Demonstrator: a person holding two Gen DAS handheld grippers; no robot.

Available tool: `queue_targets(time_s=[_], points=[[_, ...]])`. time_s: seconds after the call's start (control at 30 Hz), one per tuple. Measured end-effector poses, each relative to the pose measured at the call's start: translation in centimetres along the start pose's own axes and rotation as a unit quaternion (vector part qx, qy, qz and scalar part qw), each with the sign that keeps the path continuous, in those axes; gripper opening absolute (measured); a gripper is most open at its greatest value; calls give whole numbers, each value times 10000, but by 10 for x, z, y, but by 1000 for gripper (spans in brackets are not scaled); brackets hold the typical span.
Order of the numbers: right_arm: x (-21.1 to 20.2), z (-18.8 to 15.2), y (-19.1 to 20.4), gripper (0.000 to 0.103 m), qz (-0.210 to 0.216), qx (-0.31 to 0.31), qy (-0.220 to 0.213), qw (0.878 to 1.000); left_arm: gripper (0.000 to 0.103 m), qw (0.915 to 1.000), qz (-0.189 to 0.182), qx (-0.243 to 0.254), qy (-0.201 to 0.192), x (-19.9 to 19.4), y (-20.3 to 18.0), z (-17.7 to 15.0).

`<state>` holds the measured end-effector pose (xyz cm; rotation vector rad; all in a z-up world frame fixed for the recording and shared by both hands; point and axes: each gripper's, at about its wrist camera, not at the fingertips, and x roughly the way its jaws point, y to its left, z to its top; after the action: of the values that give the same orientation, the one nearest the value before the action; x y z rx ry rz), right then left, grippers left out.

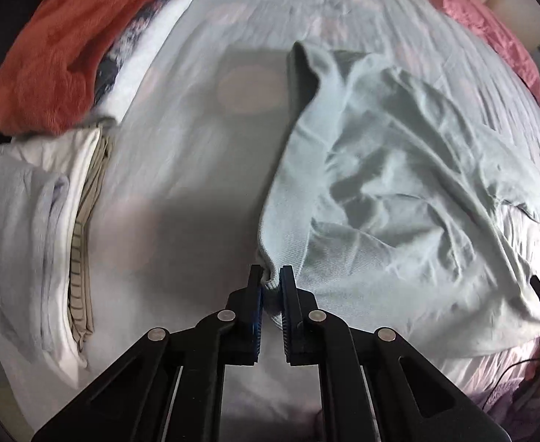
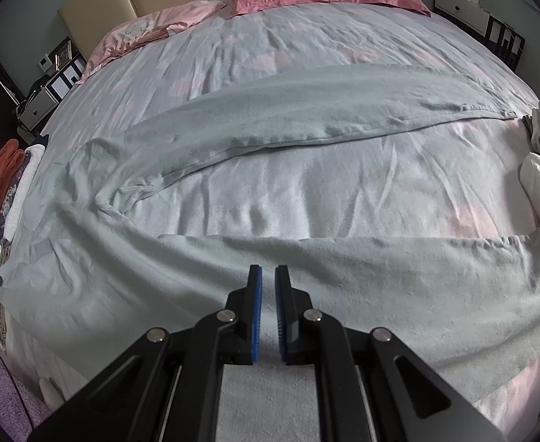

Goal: Fold clothes
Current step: 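Pull the sweater edge with the left gripper to straighten the fold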

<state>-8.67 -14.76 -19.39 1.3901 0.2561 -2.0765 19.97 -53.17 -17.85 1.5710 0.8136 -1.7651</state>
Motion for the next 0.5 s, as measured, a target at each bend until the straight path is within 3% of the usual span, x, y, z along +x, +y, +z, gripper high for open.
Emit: queue_targets(time_s=[0.1,0.2,0.43,0.5], points=[[2,0,-1,9,-12,24,28,10000,9,9962,280,-237,787,30,8,4],[5,0,-3,9,-30,57,75,10000,9,9925,444,-316,1092,47,8,5],[8,1,-10,9,-5,184,130,9997,14,9926,457,-386,1054,41,7,4],[8,2,-15,9,24,280,147,9995,34,9932,474,-410,981,32,10,1]])
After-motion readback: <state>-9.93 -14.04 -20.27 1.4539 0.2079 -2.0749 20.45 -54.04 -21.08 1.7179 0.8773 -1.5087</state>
